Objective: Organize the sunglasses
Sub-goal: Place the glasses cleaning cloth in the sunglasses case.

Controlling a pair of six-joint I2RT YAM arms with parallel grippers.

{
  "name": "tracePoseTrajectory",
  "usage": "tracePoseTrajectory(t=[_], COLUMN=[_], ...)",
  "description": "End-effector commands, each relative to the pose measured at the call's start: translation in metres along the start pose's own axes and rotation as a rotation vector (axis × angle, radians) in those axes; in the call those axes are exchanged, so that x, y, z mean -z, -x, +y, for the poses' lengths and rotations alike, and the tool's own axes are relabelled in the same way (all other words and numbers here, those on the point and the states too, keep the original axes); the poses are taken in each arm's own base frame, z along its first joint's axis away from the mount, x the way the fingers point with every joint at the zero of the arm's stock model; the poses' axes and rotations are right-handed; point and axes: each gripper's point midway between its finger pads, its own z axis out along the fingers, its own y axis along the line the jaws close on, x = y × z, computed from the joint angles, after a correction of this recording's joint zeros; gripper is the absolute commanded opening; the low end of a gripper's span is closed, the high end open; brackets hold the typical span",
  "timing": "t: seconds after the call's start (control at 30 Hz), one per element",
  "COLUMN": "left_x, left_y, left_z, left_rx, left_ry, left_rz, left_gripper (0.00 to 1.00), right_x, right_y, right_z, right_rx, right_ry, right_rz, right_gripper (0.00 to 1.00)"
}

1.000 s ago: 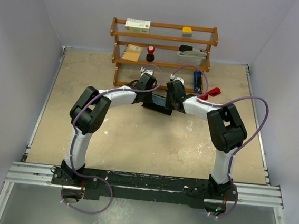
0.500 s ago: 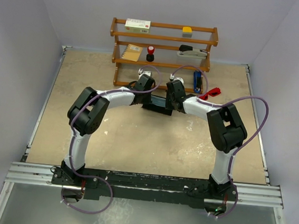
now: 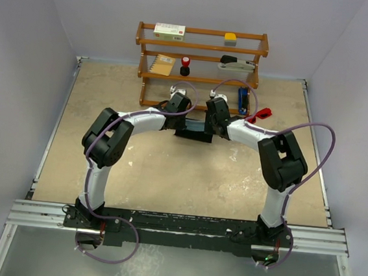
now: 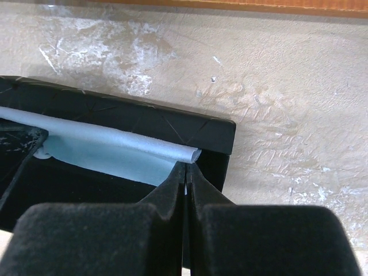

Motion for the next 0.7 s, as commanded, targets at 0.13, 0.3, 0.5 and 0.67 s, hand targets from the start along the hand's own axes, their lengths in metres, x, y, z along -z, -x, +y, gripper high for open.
tracePoseTrajectory(t=[0.13,0.3,0.5,0.67], left_x=[0.018,0.022,0.025,0.022], left_y=[0.023,0.028,0.034,0.032], left_z=[-0.008,-0.009,-0.013,-0.015], left_rx=[0.019,0.015,0.013,0.011], left_ry=[-0.019,-0.02,-0.03,-0.036], left_rz=[-0.046,-0.054,-0.062,-0.057], left_gripper=[0.0,0.0,0.0,0.0], right_x=[0.018,0.017,0.012,0.007], right_y=[0.015,0.011,0.002,-0.001], right_z=[-0.001,-0.001,0.001,0.004], right_rx=[0.015,0.012,0.013,0.016], right_ry=[0.001,0.005,0.011,0.013], right_rz=[-0.037,-0.028,-0.011,-0.003], right_gripper=[0.0,0.0,0.0,0.0])
